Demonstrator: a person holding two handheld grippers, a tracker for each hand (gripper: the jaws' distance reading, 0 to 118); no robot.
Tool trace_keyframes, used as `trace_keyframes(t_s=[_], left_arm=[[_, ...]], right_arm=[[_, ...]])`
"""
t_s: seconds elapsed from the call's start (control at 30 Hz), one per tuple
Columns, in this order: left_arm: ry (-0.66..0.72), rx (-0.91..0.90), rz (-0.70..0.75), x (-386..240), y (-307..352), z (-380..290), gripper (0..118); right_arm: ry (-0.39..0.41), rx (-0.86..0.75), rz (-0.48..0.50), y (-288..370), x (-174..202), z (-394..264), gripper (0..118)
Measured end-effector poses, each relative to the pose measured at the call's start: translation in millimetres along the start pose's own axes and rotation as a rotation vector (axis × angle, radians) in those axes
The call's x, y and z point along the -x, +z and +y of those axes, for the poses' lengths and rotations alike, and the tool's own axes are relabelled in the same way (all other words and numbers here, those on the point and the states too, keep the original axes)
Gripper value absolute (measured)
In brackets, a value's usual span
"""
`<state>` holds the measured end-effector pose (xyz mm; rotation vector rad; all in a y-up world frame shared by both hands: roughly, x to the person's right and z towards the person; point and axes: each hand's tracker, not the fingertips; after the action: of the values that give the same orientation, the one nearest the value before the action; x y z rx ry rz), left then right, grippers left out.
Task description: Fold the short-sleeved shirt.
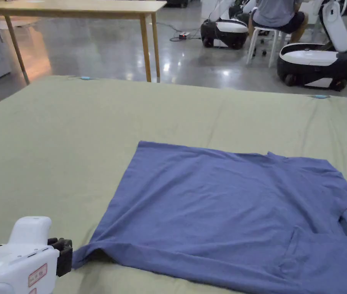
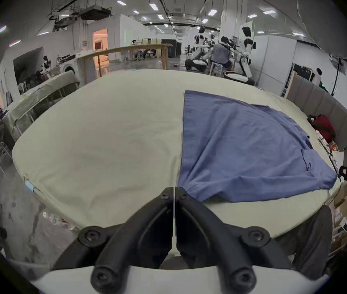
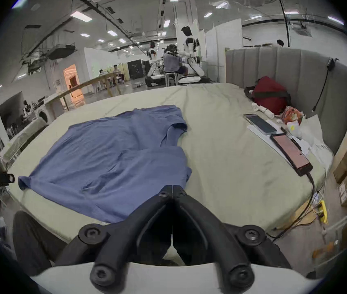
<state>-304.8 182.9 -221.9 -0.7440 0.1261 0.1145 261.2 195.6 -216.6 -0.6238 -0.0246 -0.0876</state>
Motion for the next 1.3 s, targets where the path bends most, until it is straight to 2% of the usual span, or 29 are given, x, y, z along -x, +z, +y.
trace_keyframes(t_s=[0.03, 0.07, 0.1, 0.13, 0.17, 0.2, 0.23, 0.3, 0.37, 0.4, 0.47, 0.5, 0.57, 0.6, 0.63, 0.67, 0.7, 0.8, 0.83, 0.9, 0.93, 1.03, 1.2, 1.23, 1.3], left_arm=[[-0.004, 0.003, -0.005, 0.4, -1.3, 0.6, 0], [-0.003, 0.006, -0.01, 0.6, -2.9, 1.8, 7], [-0.002, 0.01, -0.017, 0.3, -3.3, 2.8, 30], [-0.004, 0.016, -0.033, -0.8, -4.5, 3.3, 95], [-0.003, 0.045, -0.039, -1.9, -10.3, 4.8, 118], [-0.009, 0.071, -0.036, -2.7, -16.2, 4.4, 115], [-0.028, -0.013, -0.077, -5.6, -16.9, 5.5, 114], [-0.021, 0.079, -0.037, -7.0, -27.4, 0.5, 114], [-0.027, 0.099, -0.033, -10.5, -38.6, -0.1, 100], [-0.032, 0.113, -0.033, -8.2, -46.6, 6.6, 84], [-0.031, 0.111, -0.044, -11.8, -49.6, 6.5, 26], [-0.027, 0.122, -0.069, -13.4, -50.1, 6.3, 26], [0.007, 0.136, -0.133, -18.9, -48.3, 6.8, 4], [-0.005, 0.139, -0.107, -23.5, -47.1, 6.5, 4], [-0.026, 0.139, -0.097, -27.8, -46.9, 4.9, 4], [-0.04, 0.135, -0.084, -27.9, -45.9, 8.1, 4], [-0.04, 0.14, -0.086, -28.5, -46.5, 8.0, 4], [-0.022, 0.145, -0.089, -24.9, -47.4, 10.8, 4], [-0.016, 0.146, -0.093, -24.7, -47.9, 11.3, 4], [-0.01, 0.15, -0.096, -25.3, -48.0, 12.6, 4], [-0.009, 0.152, -0.101, -23.1, -48.9, 16.3, 4], [-0.028, 0.149, -0.105, -24.6, -47.9, 24.4, 4], [-0.06, 0.104, -0.136, -22.8, -50.7, 68.3, 4], [-0.07, 0.096, -0.139, -24.1, -54.3, 79.6, 4], [-0.093, 0.086, -0.136, -28.0, -66.1, 102.2, 4]], right_arm=[[0.006, 0.003, 0.001, -4.7, -9.1, 1.6, 0], [0.004, -0.002, 0.0, -4.8, -8.8, 1.6, 0], [0.0, 0.007, 0.006, -4.6, -9.6, 2.1, 0], [-0.003, 0.008, 0.009, -3.8, -9.2, 2.4, 0], [-0.002, 0.009, 0.006, -5.1, -11.8, -0.3, 0], [0.001, 0.01, 0.005, -4.6, -12.8, 0.4, 0], [0.004, 0.015, 0.011, -4.4, -15.0, 1.6, 0], [0.008, 0.023, 0.007, -7.0, -21.0, -1.4, 0], [0.014, 0.033, 0.007, -9.3, -27.4, -0.8, 0], [0.012, 0.038, 0.007, -10.6, -30.3, -0.4, 0], [0.011, 0.055, 0.009, -17.5, -38.5, -4.9, 1], [0.015, 0.058, 0.008, -18.1, -41.6, -4.5, 1], [0.019, 0.066, 0.014, -22.0, -47.1, -7.1, 5], [0.014, 0.072, 0.024, -23.2, -50.5, -6.3, 23], [0.005, 0.086, 0.038, -26.5, -54.5, -5.0, 74], [-0.001, 0.127, 0.051, -34.2, -55.5, -6.1, 113], [0.002, 0.127, 0.045, -38.2, -54.2, -12.0, 118], [0.04, 0.178, 0.035, -58.2, -62.2, -10.4, 112], [0.041, 0.177, 0.039, -58.1, -42.9, -20.7, 92], [0.047, 0.212, 0.038, -63.4, -43.6, -22.0, 22], [0.033, 0.214, 0.071, -64.5, -44.7, -22.4, 10], [0.07, 0.196, 0.07, -57.8, -43.9, -5.3, 6], [0.043, 0.101, 0.092, -59.0, -49.2, 52.3, 6], [0.048, 0.091, 0.102, -55.2, -26.2, 67.1, 6], [0.093, 0.079, 0.099, -67.1, -14.0, 92.5, 6]])
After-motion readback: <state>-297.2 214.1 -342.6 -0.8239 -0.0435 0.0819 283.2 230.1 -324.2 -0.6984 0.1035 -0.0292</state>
